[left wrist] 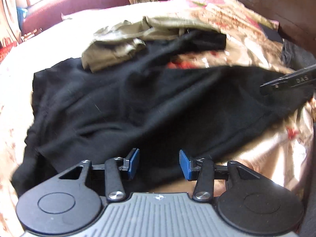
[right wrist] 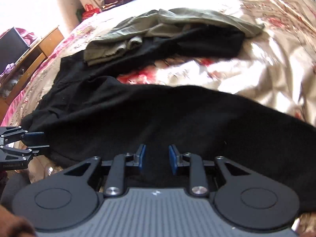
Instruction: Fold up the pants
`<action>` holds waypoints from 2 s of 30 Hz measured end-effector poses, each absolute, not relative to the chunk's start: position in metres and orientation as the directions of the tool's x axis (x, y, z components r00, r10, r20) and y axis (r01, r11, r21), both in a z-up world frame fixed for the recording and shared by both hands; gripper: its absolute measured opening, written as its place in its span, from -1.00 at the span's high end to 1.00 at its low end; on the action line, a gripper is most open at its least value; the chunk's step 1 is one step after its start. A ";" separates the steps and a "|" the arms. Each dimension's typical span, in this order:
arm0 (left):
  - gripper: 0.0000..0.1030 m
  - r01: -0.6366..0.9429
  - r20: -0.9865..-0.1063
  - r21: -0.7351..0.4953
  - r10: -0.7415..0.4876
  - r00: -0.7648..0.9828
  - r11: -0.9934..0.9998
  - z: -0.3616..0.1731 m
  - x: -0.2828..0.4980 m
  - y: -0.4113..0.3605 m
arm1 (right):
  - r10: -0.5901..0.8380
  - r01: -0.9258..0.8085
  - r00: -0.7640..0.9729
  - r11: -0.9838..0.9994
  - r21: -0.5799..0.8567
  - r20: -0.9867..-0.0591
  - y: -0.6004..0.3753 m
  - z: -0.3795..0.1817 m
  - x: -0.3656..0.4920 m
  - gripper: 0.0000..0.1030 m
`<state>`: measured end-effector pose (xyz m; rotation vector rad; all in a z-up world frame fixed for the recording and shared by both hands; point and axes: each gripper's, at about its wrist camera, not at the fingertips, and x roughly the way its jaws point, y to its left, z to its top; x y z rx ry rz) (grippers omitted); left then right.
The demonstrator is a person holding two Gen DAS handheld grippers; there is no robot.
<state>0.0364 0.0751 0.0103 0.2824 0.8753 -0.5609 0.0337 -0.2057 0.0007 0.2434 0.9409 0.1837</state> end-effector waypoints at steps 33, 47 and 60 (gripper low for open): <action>-0.14 0.505 -0.720 0.049 -0.320 0.616 0.862 0.005 0.229 0.130 | 0.372 -0.304 0.371 0.915 0.267 -0.851 -0.050 -0.031 0.404 0.49; -0.19 0.454 -0.698 0.190 -0.206 0.686 0.870 0.012 0.292 0.128 | -0.134 0.110 0.805 0.991 -0.077 -0.578 -0.104 0.044 0.500 0.42; -0.19 0.420 -0.726 0.149 -0.190 0.661 0.895 -0.002 0.298 0.147 | 0.504 -0.289 0.345 0.859 0.422 -0.791 -0.019 -0.062 0.362 0.36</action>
